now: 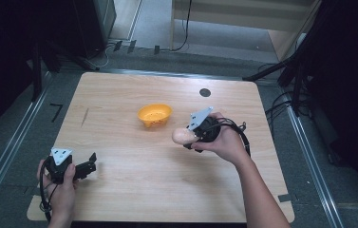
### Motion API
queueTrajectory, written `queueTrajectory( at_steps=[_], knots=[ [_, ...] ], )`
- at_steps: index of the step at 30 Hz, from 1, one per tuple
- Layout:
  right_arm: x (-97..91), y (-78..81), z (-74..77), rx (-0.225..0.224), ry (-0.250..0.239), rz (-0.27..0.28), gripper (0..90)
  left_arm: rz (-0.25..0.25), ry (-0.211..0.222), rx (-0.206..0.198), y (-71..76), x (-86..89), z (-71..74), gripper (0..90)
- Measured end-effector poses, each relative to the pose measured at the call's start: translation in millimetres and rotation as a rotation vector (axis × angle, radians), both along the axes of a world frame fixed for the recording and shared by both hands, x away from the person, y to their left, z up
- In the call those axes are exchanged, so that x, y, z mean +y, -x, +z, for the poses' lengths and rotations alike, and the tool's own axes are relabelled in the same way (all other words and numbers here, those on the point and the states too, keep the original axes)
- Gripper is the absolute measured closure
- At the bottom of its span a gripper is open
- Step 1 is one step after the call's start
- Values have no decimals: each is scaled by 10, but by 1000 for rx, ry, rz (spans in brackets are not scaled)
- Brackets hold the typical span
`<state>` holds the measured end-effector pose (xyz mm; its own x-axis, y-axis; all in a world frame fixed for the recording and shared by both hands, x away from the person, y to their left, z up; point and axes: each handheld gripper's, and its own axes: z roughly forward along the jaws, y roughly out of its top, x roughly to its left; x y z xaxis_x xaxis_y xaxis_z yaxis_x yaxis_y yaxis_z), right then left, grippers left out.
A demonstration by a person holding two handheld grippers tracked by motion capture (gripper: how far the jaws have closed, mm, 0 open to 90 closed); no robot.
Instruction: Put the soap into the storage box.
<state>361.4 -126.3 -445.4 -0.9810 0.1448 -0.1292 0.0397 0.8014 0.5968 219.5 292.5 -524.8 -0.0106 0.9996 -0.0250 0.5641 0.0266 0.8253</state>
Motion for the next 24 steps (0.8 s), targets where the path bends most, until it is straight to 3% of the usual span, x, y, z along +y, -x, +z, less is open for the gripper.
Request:
queueTrajectory(
  at_steps=[24],
  knots=[
    [391,-566,-36,-20,59,72,331,-2,-8,3,-7,-15,0,1]
  ],
)
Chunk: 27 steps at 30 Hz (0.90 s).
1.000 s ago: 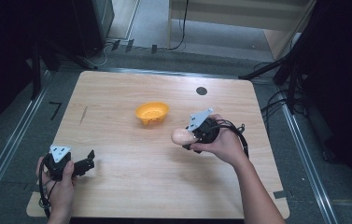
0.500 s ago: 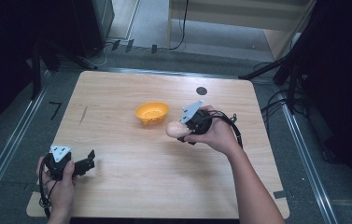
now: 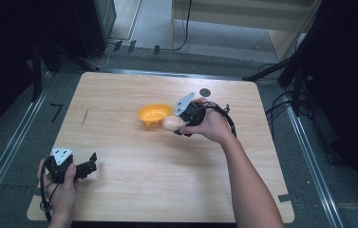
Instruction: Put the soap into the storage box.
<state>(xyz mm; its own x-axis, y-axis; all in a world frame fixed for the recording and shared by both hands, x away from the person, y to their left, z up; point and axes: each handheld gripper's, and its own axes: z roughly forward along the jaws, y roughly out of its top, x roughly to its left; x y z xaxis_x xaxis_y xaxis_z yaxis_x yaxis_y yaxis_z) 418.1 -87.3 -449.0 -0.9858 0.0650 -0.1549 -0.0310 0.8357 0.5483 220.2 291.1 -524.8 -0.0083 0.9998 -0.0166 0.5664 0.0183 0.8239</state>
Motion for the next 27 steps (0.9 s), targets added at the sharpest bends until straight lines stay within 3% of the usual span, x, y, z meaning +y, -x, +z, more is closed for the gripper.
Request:
queueTrajectory(
  at_steps=[12,14,16,19,27],
  knots=[
    [173,-249,2,-3,29,23,331,-1,1,0,-1,1,1,1],
    [219,-299,3,4,11,24,331,-1,2,-1,-1,1,0,1],
    [232,-313,-5,4,6,24,331,-2,2,0,-1,1,1,1],
    [297,-360,-24,-3,36,42,331,-1,2,0,-2,3,0,1],
    [372,-435,-28,2,34,41,331,0,4,2,-4,3,-1,1]
  ],
)
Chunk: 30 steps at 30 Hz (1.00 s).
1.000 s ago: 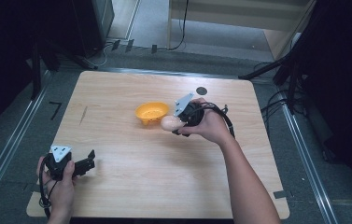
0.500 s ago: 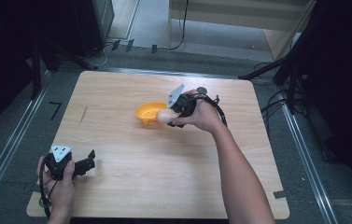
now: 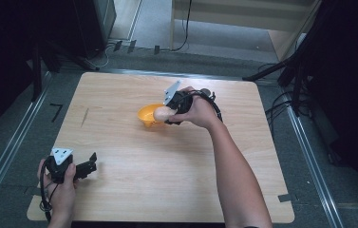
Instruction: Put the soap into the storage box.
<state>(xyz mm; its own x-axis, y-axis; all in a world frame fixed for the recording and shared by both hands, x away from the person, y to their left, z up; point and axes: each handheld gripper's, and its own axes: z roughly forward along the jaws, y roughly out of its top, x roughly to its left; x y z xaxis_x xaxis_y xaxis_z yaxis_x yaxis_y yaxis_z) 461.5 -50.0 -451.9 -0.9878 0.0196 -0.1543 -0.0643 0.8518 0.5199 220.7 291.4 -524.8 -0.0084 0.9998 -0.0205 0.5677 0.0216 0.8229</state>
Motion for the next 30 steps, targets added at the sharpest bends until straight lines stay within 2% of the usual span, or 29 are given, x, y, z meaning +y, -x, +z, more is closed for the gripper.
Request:
queueTrajectory(
  at_steps=[12,19,20,24,25,28,30],
  knots=[
    [63,-109,2,3,1,-4,331,-1,0,0,-5,-2,0,1],
    [48,-147,-22,12,22,-9,331,-1,2,2,-6,0,1,1],
    [55,-155,-13,-2,28,-5,331,-1,2,2,-6,0,1,1],
    [120,-171,47,-13,54,14,331,-1,4,1,-9,3,1,2],
    [135,-173,51,-4,51,16,330,1,6,1,-9,2,0,1],
    [188,-184,36,-15,83,24,331,0,7,1,-9,2,1,1],
    [226,-198,32,-17,86,37,331,0,9,-2,-8,2,0,1]
  ],
)
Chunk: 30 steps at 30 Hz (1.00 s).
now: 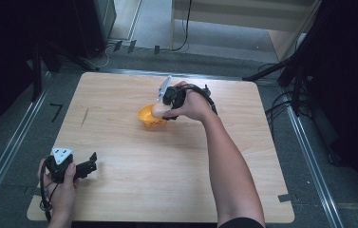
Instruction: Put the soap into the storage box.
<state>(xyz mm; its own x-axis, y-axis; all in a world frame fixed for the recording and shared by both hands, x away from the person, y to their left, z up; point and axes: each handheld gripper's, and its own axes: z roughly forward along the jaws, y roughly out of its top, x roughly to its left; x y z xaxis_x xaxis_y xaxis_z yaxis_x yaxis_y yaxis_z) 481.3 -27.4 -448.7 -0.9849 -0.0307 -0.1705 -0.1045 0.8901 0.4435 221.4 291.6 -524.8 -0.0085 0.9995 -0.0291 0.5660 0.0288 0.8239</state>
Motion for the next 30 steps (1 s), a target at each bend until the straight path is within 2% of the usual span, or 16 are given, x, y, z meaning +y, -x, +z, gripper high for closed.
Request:
queueTrajectory(
  at_steps=[6,14,19,20,21,22,23,24,27,30],
  knots=[
    [103,-24,-13,15,16,4,330,2,7,-3,2,8,0,1],
    [203,-48,21,-15,37,18,330,-1,8,0,1,10,1,1],
    [247,-34,21,10,81,15,330,-1,6,1,3,9,2,1],
    [257,-47,18,-4,80,27,330,-1,6,0,3,9,1,1],
    [261,-40,16,7,92,25,330,-1,6,0,3,8,2,1],
    [269,-41,10,-1,97,27,330,-1,5,1,3,8,1,1],
    [269,-26,6,20,113,11,330,-1,5,1,3,8,2,1],
    [278,-35,-8,18,120,11,329,-1,5,0,3,8,2,1],
    [282,-46,-16,16,118,7,329,-2,4,3,3,7,1,1],
    [281,-47,-14,38,123,-8,329,-1,4,4,3,7,2,1]
  ],
)
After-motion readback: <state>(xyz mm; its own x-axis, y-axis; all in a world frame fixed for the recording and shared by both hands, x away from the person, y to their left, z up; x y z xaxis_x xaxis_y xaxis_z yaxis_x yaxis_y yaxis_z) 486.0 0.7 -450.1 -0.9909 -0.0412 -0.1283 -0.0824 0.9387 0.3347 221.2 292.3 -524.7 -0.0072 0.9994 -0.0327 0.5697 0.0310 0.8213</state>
